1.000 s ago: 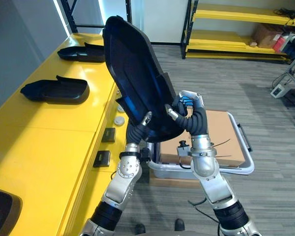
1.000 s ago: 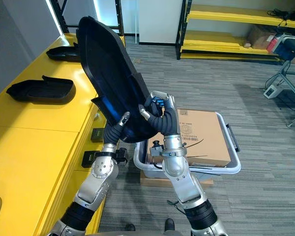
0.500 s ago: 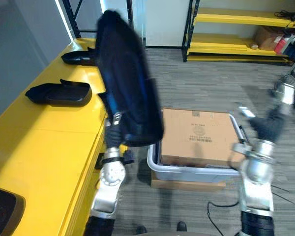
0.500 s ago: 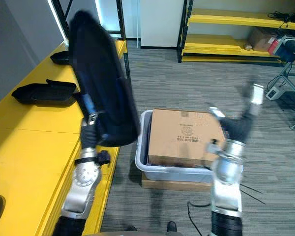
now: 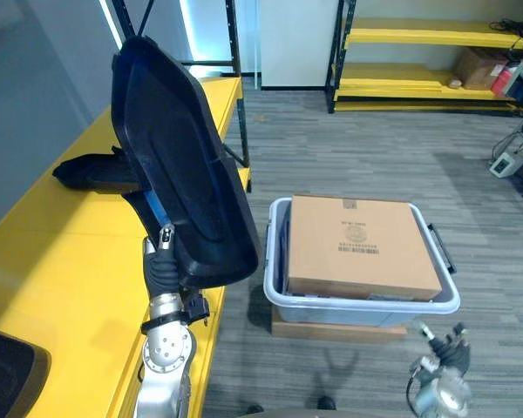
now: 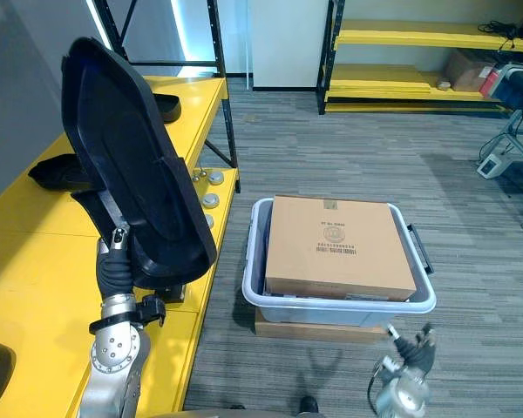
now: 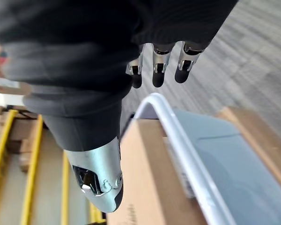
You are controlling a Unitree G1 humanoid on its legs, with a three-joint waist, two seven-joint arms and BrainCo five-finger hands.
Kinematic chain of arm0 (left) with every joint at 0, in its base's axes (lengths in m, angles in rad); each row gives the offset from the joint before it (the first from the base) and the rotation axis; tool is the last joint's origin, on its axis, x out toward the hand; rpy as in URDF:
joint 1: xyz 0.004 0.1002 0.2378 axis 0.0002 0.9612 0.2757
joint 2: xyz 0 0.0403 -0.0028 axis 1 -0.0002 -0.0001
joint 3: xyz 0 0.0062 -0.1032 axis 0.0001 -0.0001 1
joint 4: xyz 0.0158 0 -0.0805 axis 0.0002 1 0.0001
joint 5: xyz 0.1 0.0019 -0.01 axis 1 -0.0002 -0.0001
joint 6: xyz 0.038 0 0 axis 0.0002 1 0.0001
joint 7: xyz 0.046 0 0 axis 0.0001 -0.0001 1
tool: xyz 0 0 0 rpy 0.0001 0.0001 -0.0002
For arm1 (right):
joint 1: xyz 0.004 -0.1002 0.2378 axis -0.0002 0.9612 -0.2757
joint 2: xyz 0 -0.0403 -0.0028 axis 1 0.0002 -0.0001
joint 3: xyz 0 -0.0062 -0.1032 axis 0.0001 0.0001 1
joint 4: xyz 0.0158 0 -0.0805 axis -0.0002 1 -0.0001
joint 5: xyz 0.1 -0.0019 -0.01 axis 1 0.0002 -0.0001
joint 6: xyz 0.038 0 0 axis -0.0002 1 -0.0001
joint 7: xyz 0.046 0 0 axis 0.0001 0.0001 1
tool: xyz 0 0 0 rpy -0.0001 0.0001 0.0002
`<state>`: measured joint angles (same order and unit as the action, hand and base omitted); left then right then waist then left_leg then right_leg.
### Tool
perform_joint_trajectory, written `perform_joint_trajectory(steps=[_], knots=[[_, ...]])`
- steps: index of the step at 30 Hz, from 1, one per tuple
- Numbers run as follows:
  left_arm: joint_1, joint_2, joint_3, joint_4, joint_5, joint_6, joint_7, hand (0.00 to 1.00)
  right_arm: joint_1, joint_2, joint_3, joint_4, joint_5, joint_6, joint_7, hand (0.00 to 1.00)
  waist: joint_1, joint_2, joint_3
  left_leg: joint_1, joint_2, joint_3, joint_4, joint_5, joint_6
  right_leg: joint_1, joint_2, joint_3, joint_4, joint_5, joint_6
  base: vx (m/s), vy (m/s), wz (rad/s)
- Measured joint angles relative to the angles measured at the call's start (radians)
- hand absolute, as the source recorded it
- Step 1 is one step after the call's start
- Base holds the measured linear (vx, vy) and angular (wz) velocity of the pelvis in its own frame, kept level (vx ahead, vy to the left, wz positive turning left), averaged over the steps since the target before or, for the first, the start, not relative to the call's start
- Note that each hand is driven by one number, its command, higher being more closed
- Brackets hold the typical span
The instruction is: Walk over and take plastic housings, then place them on the shelf
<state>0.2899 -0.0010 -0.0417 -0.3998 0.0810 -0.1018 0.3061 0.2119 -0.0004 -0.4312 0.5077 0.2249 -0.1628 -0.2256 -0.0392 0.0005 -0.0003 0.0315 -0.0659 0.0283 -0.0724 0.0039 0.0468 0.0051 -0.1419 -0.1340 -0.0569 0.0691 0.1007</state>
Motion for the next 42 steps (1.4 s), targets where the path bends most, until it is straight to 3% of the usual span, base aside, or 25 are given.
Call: perform_joint_trajectory(steps=[3, 7, 12, 13, 15, 17, 19, 22, 25, 27, 28, 29, 30, 32, 34, 35, 37, 38, 39, 40, 42], knots=[[0.044, -0.003, -0.008, -0.014, 0.0, -0.001, -0.008, 1.0, 0.022, 0.008, 0.06, 0.091, -0.011, 0.021, 0.038, 0.0, 0.006, 0.001, -0.001, 0.004, 0.002, -0.01, -0.001, -0.013, -0.004, 0.012, 0.0, -0.007, 0.011, -0.016, -0.004, -0.04, -0.018, 0.12], [0.075, -0.015, -0.035, -0.032, -0.001, -0.004, -0.036, 1.0, 0.041, 0.037, 0.128, 0.216, -0.052, 0.058, 0.078, 0.0, 0.025, -0.003, 0.002, 0.009, -0.002, -0.091, 0.004, -0.013, -0.005, 0.037, -0.017, -0.093, 0.06, -0.059, 0.004, 0.01, -0.026, 0.61], [0.083, -0.021, -0.042, -0.051, -0.011, -0.004, -0.053, 1.0, 0.018, 0.039, 0.202, 0.263, -0.08, 0.063, 0.085, 0.0, 0.061, -0.018, 0.021, -0.058, -0.047, -0.278, 0.091, -0.01, -0.011, 0.071, -0.066, -0.303, 0.146, -0.134, 0.017, 0.07, -0.019, 1.29], [0.082, -0.028, -0.041, -0.069, -0.012, -0.004, -0.052, 1.0, -0.003, 0.037, 0.21, 0.263, -0.08, 0.061, 0.076, 0.0, 0.087, -0.013, 0.032, -0.084, -0.063, -0.318, 0.118, -0.012, -0.015, 0.073, -0.076, -0.348, 0.17, -0.149, 0.02, 0.01, -0.001, 1.26], [0.079, -0.033, -0.04, -0.098, -0.016, -0.006, -0.044, 1.0, -0.04, 0.032, 0.224, 0.263, -0.08, 0.059, 0.067, 0.0, 0.109, -0.013, 0.056, -0.123, -0.077, -0.34, 0.158, -0.039, -0.032, 0.078, -0.099, -0.425, 0.206, -0.171, 0.024, -0.04, 0.003, 1.34], [0.078, -0.036, -0.034, -0.117, -0.03, -0.014, -0.042, 1.0, -0.074, 0.024, 0.248, 0.262, -0.081, 0.056, 0.053, 0.0, 0.109, -0.015, 0.07, -0.191, -0.027, -0.181, 0.207, -0.077, -0.028, 0.088, -0.12, -0.526, 0.241, -0.184, 0.029, -0.05, 0.013, 1.45], [0.082, -0.046, -0.029, -0.117, -0.03, -0.021, -0.035, 1.0, -0.092, 0.018, 0.27, 0.259, -0.082, 0.057, 0.052, 0.0, 0.112, -0.006, 0.081, -0.24, 0.071, 0.11, 0.268, -0.093, -0.005, 0.12, -0.138, -0.63, 0.273, -0.192, 0.034, -0.01, 0.053, 1.37], [0.082, -0.057, -0.013, -0.117, -0.031, -0.037, -0.009, 1.0, -0.095, 0.019, 0.296, 0.229, -0.103, 0.057, 0.053, 0.0, 0.113, -0.017, 0.083, -0.242, 0.152, 0.408, 0.333, -0.127, 0.016, 0.16, -0.169, -0.732, 0.282, -0.199, 0.045, 0.14, 0.069, 1.06], [0.081, -0.064, 0.012, -0.117, -0.032, -0.04, 0.001, 1.0, -0.097, 0.031, 0.294, 0.208, -0.116, 0.056, 0.054, 0.0, 0.125, -0.029, 0.08, -0.256, 0.107, 0.388, 0.347, -0.141, 0.029, 0.17, -0.215, -0.773, 0.306, -0.198, 0.045, 0.16, 0.13, 0.5], [0.082, -0.063, 0.007, -0.116, -0.032, -0.04, -0.002, 1.0, -0.095, 0.035, 0.291, 0.208, -0.125, 0.065, 0.054, 0.0, 0.138, -0.035, 0.084, -0.237, 0.064, 0.365, 0.346, -0.162, 0.044, 0.167, -0.293, -0.769, 0.429, -0.195, 0.037, 0.19, 0.195, 0.57], [0.081, -0.059, -0.001, -0.114, -0.032, -0.039, -0.003, 1.0, -0.087, 0.034, 0.29, 0.208, -0.138, 0.074, 0.054, 0.0, 0.131, -0.033, 0.085, -0.214, 0.044, 0.327, 0.352, -0.173, 0.058, 0.146, -0.345, -0.729, 0.566, -0.179, -0.05, 0.29, 0.189, 0.79], [0.073, -0.056, -0.017, -0.113, -0.032, -0.04, -0.001, 1.0, -0.074, 0.032, 0.289, 0.209, -0.147, 0.083, 0.054, 0.0, 0.117, -0.03, 0.086, -0.19, 0.045, 0.292, 0.351, -0.184, 0.065, 0.09, -0.347, -0.589, 0.69, -0.22, -0.114, 0.25, 0.146, 0.87], [0.069, -0.05, -0.017, -0.113, -0.032, -0.04, 0.002, 1.0, -0.075, 0.033, 0.295, 0.208, -0.15, 0.085, 0.057, 0.0, 0.109, -0.029, 0.086, -0.183, 0.048, 0.271, 0.351, -0.186, 0.065, 0.051, -0.319, -0.491, 0.734, -0.248, -0.109, 0.22, 0.093, 0.88], [0.039, -0.041, -0.026, -0.101, -0.03, -0.04, 0.003, 1.0, -0.078, 0.035, 0.305, 0.184, -0.157, 0.085, 0.056, 0.0, 0.108, -0.029, 0.088, -0.137, 0.048, 0.207, 0.316, -0.183, 0.06, -0.077, -0.186, -0.194, 0.788, -0.337, -0.053, 0.19, 0.053, 0.77], [0.037, -0.038, -0.038, -0.097, -0.03, -0.04, 0.003, 1.0, -0.078, 0.032, 0.306, 0.171, -0.157, 0.083, 0.055, 0.0, 0.095, -0.03, 0.086, -0.114, 0.044, 0.158, 0.309, -0.178, 0.044, -0.128, -0.115, -0.08, 0.739, -0.375, -0.011, 0.19, -0.007, 0.86], [0.024, -0.034, -0.045, -0.084, -0.029, -0.04, 0.004, 1.0, -0.076, 0.032, 0.306, 0.172, -0.156, 0.083, 0.055, 0.0, 0.083, -0.032, 0.085, -0.11, 0.039, 0.114, 0.314, -0.179, 0.037, -0.153, -0.071, -0.012, 0.687, -0.378, -0.007, 0.16, -0.057, 1.1], [0.0, -0.032, -0.052, -0.048, -0.028, -0.04, 0.007, 1.0, -0.069, 0.031, 0.306, 0.174, -0.156, 0.084, 0.054, 0.0, 0.079, -0.044, 0.078, -0.107, 0.02, 0.058, 0.324, -0.179, 0.028, -0.168, -0.04, 0.079, 0.603, -0.371, -0.006, 0.12, -0.106, 1.11], [-0.001, -0.032, -0.055, -0.041, -0.028, -0.041, 0.008, 1.0, -0.067, 0.03, 0.306, 0.176, -0.155, 0.084, 0.054, 0.0, 0.08, -0.051, 0.074, -0.108, 0.014, 0.044, 0.329, -0.18, 0.023, -0.167, -0.04, 0.09, 0.566, -0.36, -0.01, 0.13, -0.168, 1.02], [-0.001, -0.031, -0.061, -0.031, -0.028, -0.041, 0.008, 1.0, -0.064, 0.03, 0.306, 0.178, -0.155, 0.085, 0.054, 0.0, 0.085, -0.07, 0.067, -0.115, 0.003, 0.024, 0.348, -0.191, 0.005, -0.162, -0.05, 0.077, 0.479, -0.283, -0.025, 0.13, -0.221, 0.9], [0.0, -0.036, -0.07, -0.015, -0.028, -0.041, 0.007, 1.0, -0.061, 0.025, 0.304, 0.184, -0.155, 0.087, 0.053, 0.0, 0.085, -0.063, 0.062, -0.135, 0.014, -0.01, 0.378, -0.198, -0.018, -0.123, -0.043, 0.038, 0.434, -0.293, -0.007, 0.11, -0.231, 0.81], [0.004, -0.037, -0.078, -0.014, -0.022, -0.041, 0.007, 1.0, -0.066, 0.024, 0.303, 0.18, -0.154, 0.085, 0.053, 0.0, 0.096, -0.051, 0.056, -0.148, 0.048, -0.027, 0.371, -0.194, -0.043, -0.089, -0.011, -0.01, 0.364, -0.277, -0.019, 0.06, -0.235, 0.52]])
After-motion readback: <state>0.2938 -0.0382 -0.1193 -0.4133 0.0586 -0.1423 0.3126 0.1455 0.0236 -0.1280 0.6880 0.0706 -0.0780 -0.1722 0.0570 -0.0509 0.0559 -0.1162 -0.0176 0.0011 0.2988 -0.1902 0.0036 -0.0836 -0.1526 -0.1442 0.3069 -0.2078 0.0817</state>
